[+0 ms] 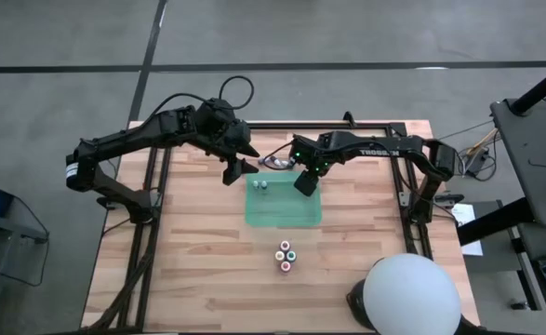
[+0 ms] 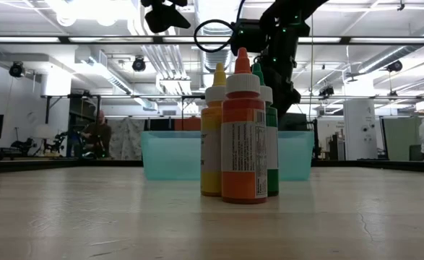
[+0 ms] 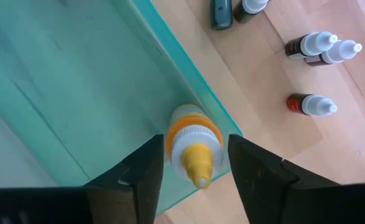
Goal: Pick & Place food coloring
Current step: Put the red food coloring bottle into the green container
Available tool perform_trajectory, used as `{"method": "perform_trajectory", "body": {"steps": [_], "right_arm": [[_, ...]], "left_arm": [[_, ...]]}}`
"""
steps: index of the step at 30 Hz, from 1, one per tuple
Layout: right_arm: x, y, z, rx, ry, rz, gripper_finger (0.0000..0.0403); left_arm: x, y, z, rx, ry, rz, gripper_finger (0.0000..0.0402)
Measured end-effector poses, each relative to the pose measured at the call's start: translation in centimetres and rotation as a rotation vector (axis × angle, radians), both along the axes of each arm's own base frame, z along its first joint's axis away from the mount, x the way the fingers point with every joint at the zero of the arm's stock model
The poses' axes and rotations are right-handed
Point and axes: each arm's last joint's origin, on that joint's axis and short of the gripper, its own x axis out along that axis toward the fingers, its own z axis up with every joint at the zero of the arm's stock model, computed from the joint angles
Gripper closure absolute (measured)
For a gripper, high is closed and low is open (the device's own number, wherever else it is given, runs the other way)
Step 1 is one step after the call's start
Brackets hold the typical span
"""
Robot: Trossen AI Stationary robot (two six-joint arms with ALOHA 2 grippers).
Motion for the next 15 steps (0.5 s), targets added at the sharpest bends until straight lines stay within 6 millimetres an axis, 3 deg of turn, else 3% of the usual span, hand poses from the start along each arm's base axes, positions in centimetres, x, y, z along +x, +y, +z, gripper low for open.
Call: {"method": "perform_trajectory", "body": {"steps": [7,15], "right_arm": [[-0.2,0.1,0.9,-0.003,-0.012,0.002,0.0216],[-1.3,0.5,5.1,-0.020,-0.120,0.000,0.0226]], "left_arm": [[0.0,0.0,0.0,0.001,0.000,0.000,0.0177],[0.0,0.1,0.0,0.009,0.003,0.012,0.0177]]}}
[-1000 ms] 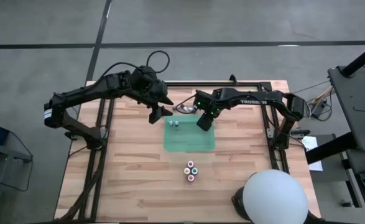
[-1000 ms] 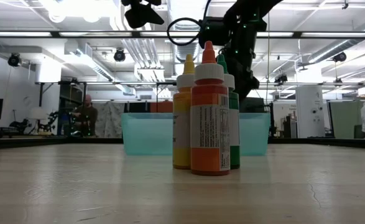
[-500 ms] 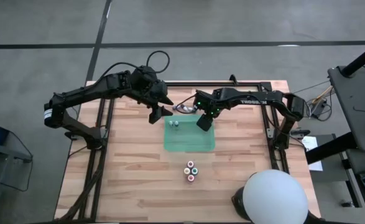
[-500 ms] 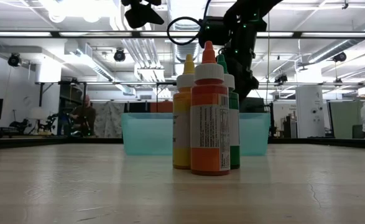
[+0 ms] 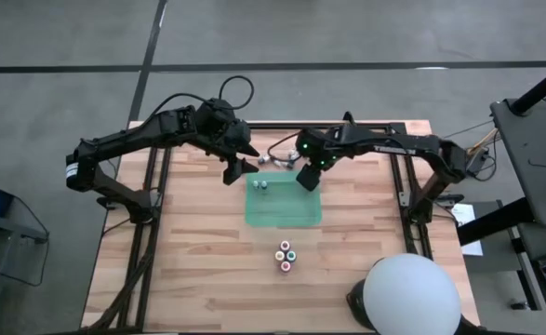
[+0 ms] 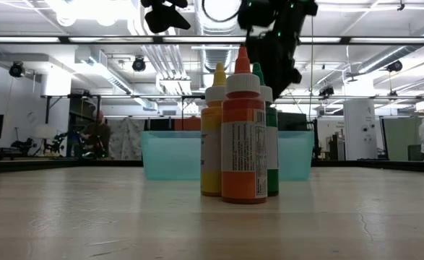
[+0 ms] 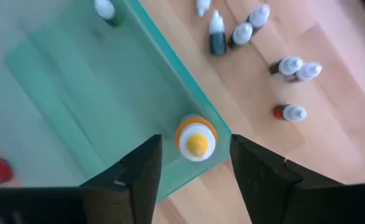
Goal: Pick & Place food coloring
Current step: Put the red food coloring bottle into the green container
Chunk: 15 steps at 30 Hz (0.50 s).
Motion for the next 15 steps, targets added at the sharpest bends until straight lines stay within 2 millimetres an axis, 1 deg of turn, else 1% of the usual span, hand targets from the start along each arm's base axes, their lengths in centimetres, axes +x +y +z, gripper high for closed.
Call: {"method": "perform_trajectory", "body": {"steps": [3,8,11,15], "right_arm": [[-0.5,0.5,1.9,0.019,-0.071,0.021,0.0232],[-1.4,2.1,4.3,0.041,-0.165,0.081,0.0252],[-1.9,3.1,5.2,0.035,-0.195,0.115,0.0269],[-2.3,4.4,5.9,0.028,-0.217,0.164,0.0297]], "left_arm": [[0.0,0.0,0.0,0.001,0.000,0.001,0.0177],[0.0,0.0,0.0,0.001,0.001,0.001,0.0177],[0.0,0.0,0.0,0.001,0.000,0.001,0.0177],[0.0,0.0,0.0,0.001,0.000,0.001,0.0177]]}}
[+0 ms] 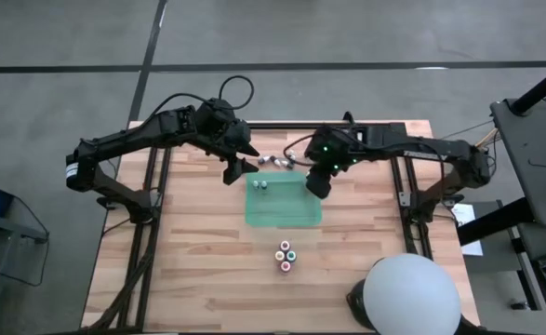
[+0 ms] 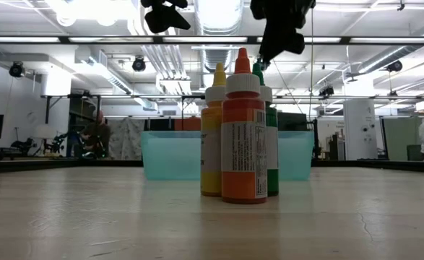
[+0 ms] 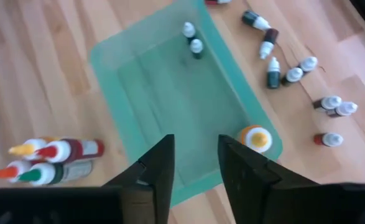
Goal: Pick & Place food coloring
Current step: Put the red food coloring bottle into the green container
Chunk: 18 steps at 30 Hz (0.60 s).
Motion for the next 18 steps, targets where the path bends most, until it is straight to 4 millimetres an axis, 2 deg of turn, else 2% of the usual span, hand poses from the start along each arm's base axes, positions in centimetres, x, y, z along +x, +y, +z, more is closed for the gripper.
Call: {"method": "perform_trajectory", "body": {"steps": [9,18], "right_arm": [[0.0,2.6,0.4,0.005,-0.015,0.075,0.0361],[0.0,3.3,0.4,0.007,-0.015,0.095,0.0394]], "left_arm": [[0.0,0.0,0.0,-0.001,0.000,0.000,0.0177],[0.0,0.0,0.0,-0.012,0.002,0.017,0.0177]]}}
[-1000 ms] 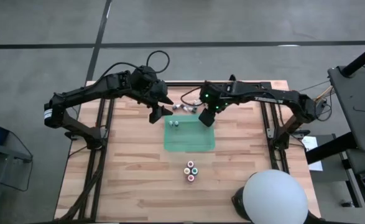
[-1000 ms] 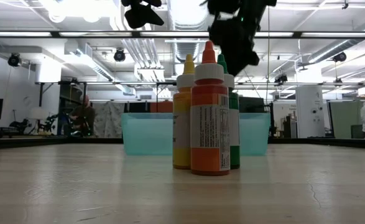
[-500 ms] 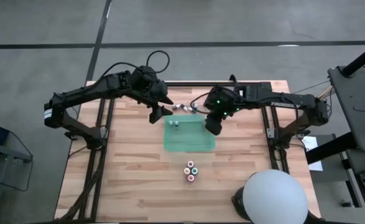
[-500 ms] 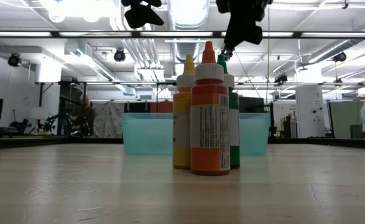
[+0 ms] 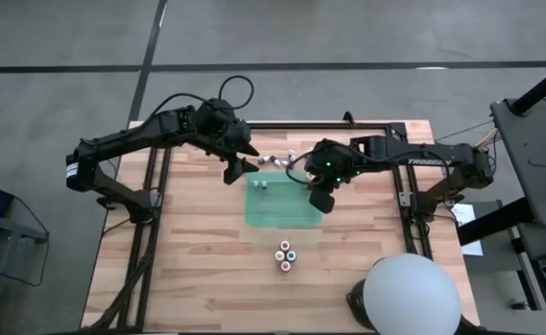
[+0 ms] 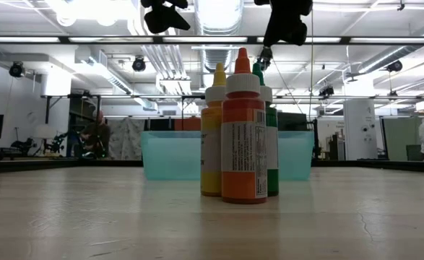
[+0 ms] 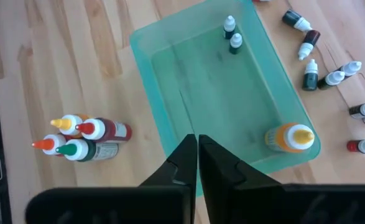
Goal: Pick & Place food coloring
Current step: Put the red food coloring bottle into the green container
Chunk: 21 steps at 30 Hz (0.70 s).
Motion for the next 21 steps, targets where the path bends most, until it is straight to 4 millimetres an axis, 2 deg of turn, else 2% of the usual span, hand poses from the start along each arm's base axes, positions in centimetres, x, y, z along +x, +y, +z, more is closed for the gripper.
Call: {"method": "perform_trajectory", "body": {"steps": [9,16,21], "right_arm": [[0.0,0.0,0.0,0.001,-0.002,-0.001,0.0394],[0.1,0.0,0.2,-0.001,-0.016,-0.002,0.0394],[0.1,-0.1,0.8,-0.009,-0.046,-0.007,0.0394]], "left_arm": [[0.0,0.1,0.0,0.024,0.008,0.032,0.0177],[-0.6,0.7,-0.8,0.054,0.103,0.114,0.0180],[-1.0,0.8,-1.1,0.048,0.138,0.063,0.0224]]}}
